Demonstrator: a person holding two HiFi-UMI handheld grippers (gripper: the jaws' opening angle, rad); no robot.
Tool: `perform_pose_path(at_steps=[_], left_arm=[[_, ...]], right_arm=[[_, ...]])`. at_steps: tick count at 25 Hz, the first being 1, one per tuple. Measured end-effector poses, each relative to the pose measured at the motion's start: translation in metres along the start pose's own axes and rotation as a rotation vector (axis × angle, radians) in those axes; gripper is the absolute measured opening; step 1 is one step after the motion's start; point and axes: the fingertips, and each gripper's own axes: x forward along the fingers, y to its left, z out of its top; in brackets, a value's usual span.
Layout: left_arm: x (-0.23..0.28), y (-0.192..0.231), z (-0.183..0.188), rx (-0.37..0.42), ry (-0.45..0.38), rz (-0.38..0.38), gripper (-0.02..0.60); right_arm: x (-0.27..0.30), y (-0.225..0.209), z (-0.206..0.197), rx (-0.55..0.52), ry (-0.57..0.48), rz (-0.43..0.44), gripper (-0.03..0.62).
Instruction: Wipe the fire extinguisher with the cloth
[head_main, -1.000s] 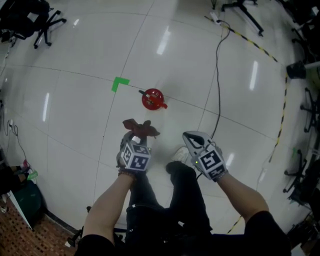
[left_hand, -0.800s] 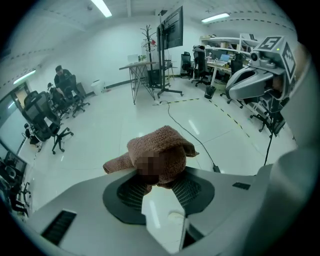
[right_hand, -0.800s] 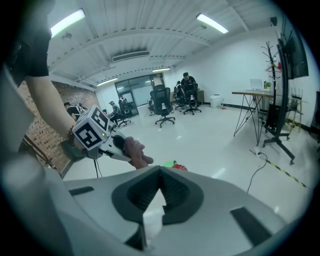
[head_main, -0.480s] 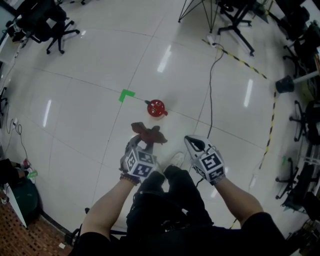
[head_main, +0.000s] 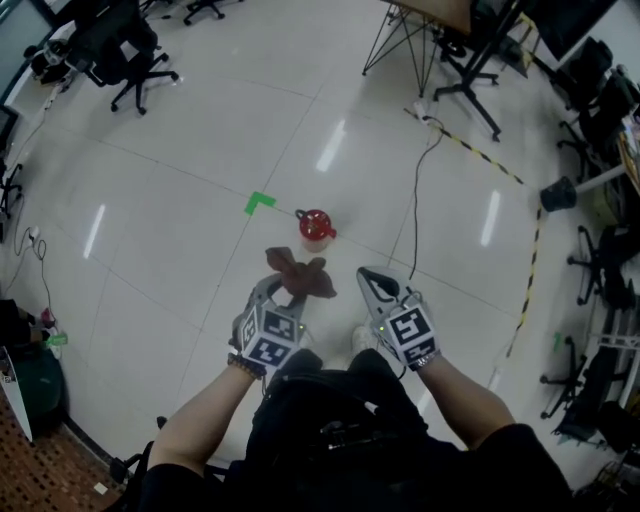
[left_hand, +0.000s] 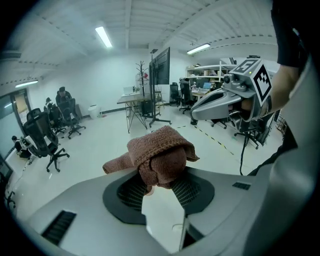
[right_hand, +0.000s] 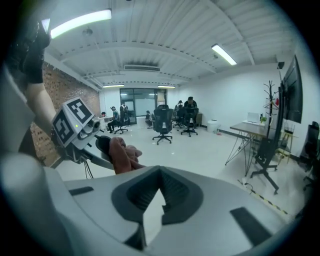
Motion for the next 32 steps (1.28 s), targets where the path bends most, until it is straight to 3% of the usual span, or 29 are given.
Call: perform_pose_path(at_steps=[8, 15, 32], left_arm=[[-0.027, -0.049, 0.02, -0.081, -0.063, 0.135, 0.137], [-0.043, -0.096, 0.034, -0.109, -0.101, 0.207, 0.137], [-0.105, -0.142, 0.01, 0.006, -0.173, 0.154, 0.137]], right_arm=[[-0.045, 0.01, 0.005, -0.089, -0.038, 0.158, 0.011], [-0.081, 0.011, 0.013, -0.136, -0.084, 0.217, 0.011], [-0.139, 0.066, 0.006, -0.036, -0.106, 0.05, 0.009]])
